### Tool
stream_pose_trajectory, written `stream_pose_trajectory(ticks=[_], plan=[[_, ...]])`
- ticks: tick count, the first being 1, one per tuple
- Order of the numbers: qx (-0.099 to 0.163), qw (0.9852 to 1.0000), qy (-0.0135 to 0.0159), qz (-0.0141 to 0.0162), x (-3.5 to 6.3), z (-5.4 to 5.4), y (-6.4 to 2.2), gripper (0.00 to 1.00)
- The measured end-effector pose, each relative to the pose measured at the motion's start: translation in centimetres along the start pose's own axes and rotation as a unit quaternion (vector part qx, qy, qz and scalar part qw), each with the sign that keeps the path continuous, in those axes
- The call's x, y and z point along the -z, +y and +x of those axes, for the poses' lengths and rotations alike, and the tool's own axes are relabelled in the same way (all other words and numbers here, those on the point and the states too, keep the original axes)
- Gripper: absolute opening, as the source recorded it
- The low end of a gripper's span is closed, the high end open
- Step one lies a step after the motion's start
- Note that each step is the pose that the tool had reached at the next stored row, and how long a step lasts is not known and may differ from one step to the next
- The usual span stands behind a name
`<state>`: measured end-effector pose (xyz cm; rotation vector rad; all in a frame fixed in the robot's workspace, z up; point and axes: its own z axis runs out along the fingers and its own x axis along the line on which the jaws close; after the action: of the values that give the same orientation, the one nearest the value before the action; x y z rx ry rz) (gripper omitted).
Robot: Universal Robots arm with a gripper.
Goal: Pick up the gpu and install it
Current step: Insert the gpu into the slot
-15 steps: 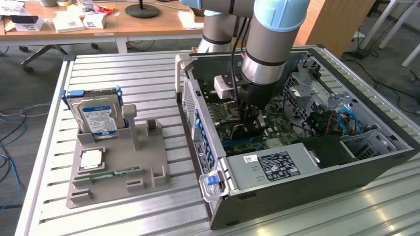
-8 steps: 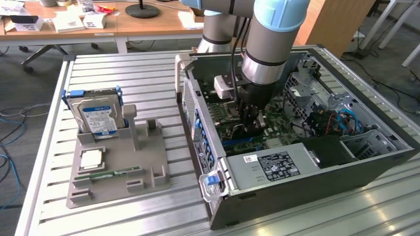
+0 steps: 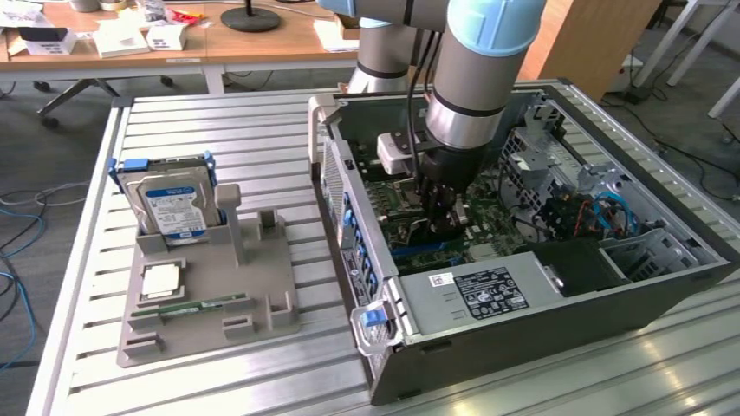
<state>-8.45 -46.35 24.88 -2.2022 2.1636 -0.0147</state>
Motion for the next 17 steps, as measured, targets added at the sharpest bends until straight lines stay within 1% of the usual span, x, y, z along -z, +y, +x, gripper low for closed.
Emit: stream_pose_trajectory(ticks=[17], plan=[[-0.012,0.9999,0.0006,0.0005,0.0,0.02,0.09,0.26]])
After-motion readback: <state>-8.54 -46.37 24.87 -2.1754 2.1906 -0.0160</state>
